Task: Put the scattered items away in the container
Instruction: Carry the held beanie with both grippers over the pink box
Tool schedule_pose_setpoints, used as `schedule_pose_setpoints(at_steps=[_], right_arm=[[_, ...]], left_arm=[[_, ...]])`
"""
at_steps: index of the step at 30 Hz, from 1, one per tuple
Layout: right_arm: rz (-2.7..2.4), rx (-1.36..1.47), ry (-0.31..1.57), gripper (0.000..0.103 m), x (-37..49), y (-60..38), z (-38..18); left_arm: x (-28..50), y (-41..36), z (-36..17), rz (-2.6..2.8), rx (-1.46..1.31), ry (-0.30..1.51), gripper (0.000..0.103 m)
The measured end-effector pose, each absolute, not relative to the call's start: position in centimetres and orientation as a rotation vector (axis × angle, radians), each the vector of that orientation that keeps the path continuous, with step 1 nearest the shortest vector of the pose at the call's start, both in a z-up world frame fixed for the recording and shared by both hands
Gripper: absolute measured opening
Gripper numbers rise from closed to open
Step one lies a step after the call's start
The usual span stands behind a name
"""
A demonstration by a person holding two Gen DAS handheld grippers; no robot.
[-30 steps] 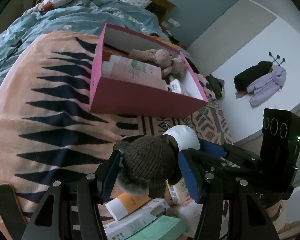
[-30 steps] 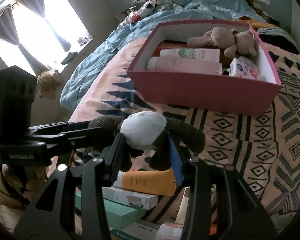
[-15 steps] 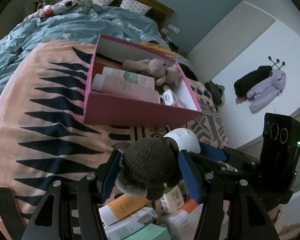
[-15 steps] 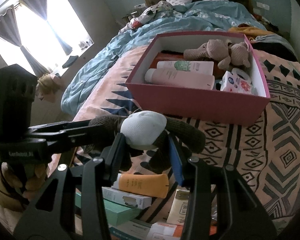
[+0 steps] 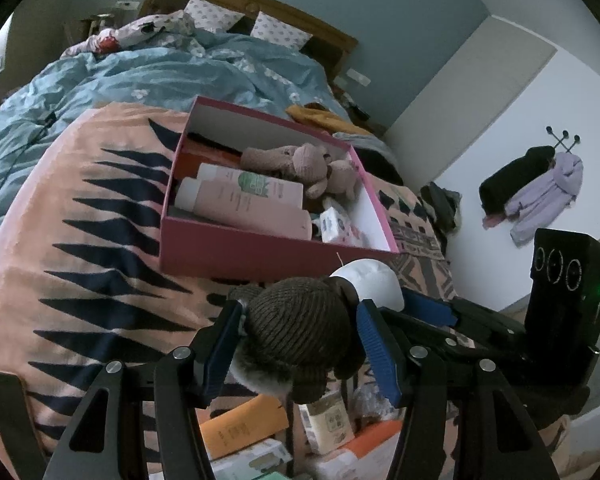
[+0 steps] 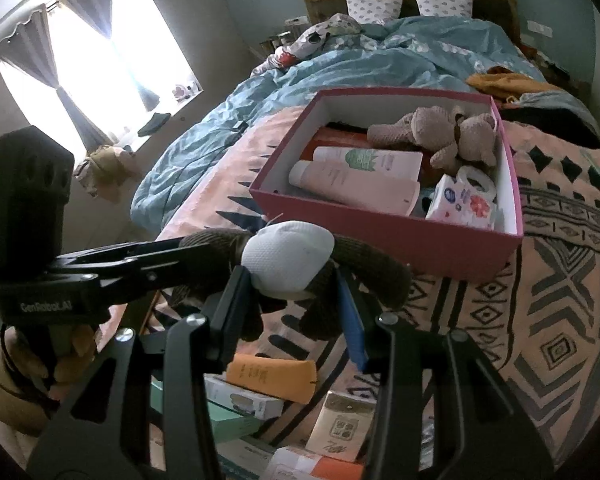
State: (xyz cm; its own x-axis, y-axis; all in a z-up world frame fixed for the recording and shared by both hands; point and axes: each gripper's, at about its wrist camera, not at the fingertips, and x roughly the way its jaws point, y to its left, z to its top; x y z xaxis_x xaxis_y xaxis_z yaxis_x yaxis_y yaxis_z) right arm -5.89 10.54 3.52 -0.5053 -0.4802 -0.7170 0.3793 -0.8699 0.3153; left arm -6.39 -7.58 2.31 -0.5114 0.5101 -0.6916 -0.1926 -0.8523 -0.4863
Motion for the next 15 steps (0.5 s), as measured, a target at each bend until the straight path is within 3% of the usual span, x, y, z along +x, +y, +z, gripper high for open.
schedule_pose_setpoints(at_steps=[15], right_arm=[[-2.392,1.147,-0.211,0.046,-8.3,12.3,4.5]], left_arm=[[-9.6,-6.2,3.9,2.388,-1.216,-0.433,0.059]])
